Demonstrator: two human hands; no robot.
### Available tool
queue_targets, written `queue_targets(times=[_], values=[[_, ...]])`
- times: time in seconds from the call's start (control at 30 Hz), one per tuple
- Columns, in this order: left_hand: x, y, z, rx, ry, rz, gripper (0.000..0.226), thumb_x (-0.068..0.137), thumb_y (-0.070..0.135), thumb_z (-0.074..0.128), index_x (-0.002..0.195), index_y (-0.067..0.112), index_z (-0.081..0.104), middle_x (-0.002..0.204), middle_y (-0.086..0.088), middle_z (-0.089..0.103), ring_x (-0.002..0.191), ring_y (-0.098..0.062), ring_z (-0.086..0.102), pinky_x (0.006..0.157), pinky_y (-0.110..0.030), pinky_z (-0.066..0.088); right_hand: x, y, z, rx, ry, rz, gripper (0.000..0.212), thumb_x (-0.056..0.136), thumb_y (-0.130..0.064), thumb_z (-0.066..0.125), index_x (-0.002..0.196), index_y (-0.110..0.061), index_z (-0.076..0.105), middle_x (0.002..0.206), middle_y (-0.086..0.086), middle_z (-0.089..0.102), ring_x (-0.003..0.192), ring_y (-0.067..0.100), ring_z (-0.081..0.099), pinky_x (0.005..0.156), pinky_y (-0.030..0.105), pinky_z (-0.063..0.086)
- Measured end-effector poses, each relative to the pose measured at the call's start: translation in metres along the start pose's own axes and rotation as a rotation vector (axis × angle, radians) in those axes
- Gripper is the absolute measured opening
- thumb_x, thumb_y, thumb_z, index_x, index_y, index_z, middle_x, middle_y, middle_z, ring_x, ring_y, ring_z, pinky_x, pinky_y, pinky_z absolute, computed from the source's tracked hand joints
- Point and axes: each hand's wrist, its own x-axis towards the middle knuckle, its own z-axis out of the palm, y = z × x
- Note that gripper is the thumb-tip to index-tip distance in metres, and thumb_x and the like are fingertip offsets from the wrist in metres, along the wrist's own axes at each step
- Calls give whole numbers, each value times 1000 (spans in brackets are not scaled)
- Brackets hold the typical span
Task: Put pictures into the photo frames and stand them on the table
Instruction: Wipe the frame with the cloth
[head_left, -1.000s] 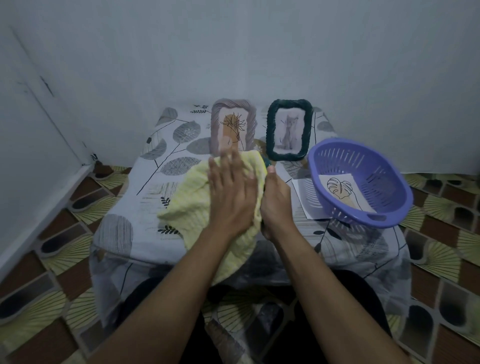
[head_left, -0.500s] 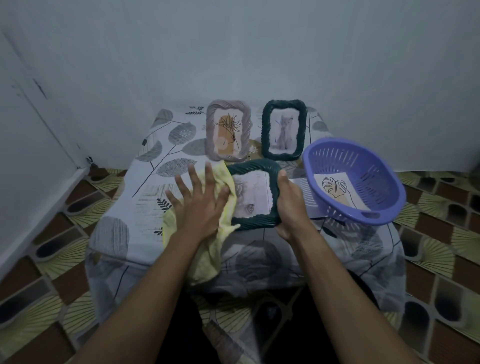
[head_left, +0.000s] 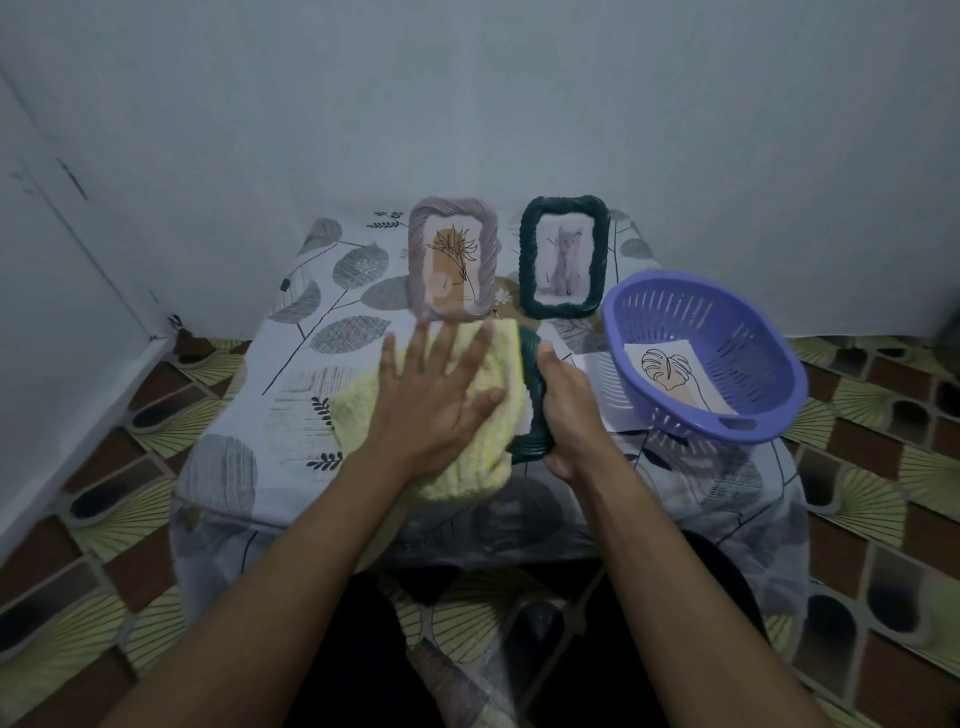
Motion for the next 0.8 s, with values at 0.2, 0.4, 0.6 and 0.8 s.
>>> queue_targets(times=[0.2,0.4,0.6,0.8], values=[[-6,-21,7,-225,-49,-424,69,91,69,-6,147,37,-31,160,5,-31,147,-30,-28,114,-65,-15,6,-8,3,24,67,-68,47,107,-42,38,116,-8,68,112,20,72,106,38,68,94,58,53],[7,29,-3,-200,-15,-243,71,89,64,-11,148,30,-31,156,-6,-38,142,-31,-37,111,-65,-20,0,3,21,54,79,-64,46,107,-41,39,95,-10,70,102,26,71,86,29,67,85,49,55],[14,20,-9,-100,41,-108,67,90,72,3,148,49,-24,156,7,-39,145,-23,-34,111,-65,-18,-1,-6,8,26,-57,-33,46,107,-41,37,112,-9,70,107,16,75,101,30,72,91,50,57],[8,-6,-4,-96,174,-252,64,96,68,5,143,39,37,134,4,58,129,-24,44,110,-58,13,8,-24,-16,-55,-162,31,44,106,-41,38,113,-11,70,108,13,75,100,31,71,89,46,57]])
